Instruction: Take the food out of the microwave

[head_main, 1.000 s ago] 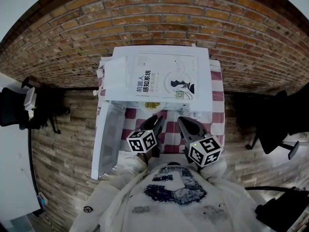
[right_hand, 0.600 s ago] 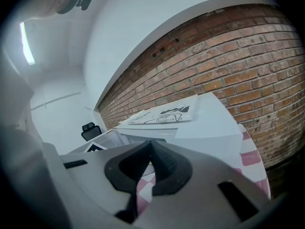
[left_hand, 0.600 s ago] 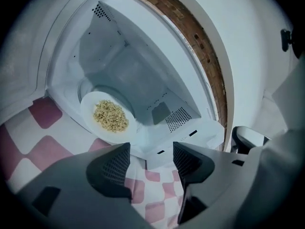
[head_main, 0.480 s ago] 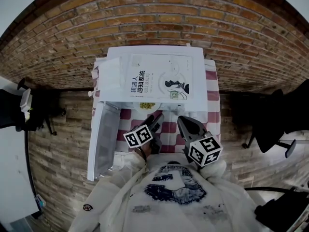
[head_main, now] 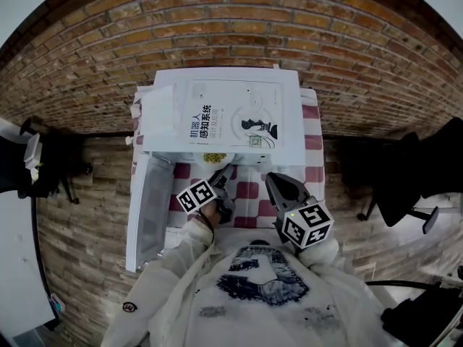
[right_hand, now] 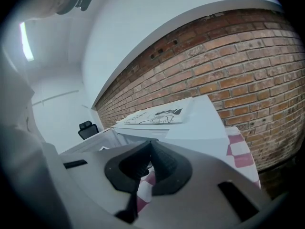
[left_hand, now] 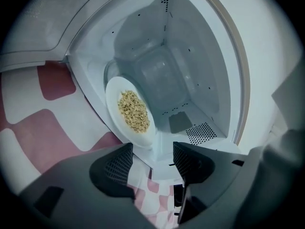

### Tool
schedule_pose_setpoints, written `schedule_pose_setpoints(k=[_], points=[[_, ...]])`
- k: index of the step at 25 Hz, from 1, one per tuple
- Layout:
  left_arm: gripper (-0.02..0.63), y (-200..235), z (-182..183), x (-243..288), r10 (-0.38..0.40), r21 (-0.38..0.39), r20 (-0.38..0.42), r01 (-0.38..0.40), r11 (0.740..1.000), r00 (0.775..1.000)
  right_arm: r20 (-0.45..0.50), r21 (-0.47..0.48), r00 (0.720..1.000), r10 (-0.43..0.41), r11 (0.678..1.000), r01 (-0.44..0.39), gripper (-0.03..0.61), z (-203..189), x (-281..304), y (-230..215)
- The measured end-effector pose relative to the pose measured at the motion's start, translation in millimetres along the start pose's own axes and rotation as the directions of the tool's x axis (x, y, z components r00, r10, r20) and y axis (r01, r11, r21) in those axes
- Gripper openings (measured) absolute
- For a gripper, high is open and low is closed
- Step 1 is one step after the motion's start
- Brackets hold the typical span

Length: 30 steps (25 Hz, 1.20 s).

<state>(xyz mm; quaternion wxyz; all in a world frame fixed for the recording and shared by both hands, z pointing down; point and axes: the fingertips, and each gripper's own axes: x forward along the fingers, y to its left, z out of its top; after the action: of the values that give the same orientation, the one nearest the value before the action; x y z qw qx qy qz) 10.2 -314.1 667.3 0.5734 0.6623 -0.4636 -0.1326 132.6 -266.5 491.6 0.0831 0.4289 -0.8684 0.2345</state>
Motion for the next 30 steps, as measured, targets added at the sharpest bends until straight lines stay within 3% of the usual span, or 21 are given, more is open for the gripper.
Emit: schedule_pose_setpoints(k=[23,30], points=[[0.27,5.1,17.2,24.3,-0.077,-0.235,0.012,0.078,0.969,0.997,-0.004,0.001,1.0,-0.015,1.0,0.015,0.014,-0.9,-2.0,-6.0],[0.211,9.7,17.0,28.0,-0.076,-0.263,0.006,0.075,0.962,0.997,-0.006,0.004,1.0,-0.02,1.0,0.02,0.014,-1.5,-2.0,-7.0]])
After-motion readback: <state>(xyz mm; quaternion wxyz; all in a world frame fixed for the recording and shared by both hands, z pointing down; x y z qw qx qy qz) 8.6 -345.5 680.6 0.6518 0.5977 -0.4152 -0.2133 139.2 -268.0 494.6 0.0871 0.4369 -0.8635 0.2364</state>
